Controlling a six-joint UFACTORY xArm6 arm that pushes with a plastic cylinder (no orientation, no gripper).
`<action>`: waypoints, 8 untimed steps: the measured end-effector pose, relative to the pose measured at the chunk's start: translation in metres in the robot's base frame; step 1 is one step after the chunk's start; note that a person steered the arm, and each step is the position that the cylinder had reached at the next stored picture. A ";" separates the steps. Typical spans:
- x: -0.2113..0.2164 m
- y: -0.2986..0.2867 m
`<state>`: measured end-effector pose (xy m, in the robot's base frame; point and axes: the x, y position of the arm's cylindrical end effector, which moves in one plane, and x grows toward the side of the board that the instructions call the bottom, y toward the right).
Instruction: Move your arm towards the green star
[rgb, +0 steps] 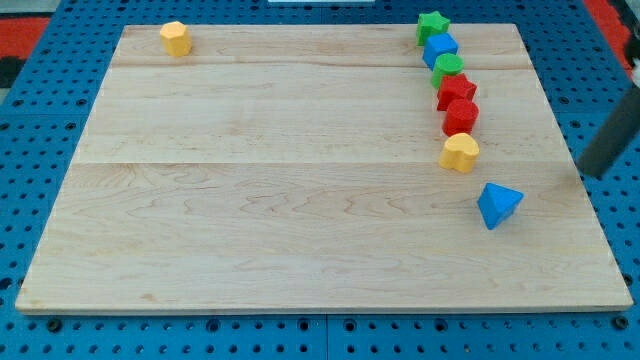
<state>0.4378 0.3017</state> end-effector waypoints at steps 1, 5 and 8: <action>-0.048 -0.014; -0.123 -0.017; -0.217 -0.065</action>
<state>0.2209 0.2364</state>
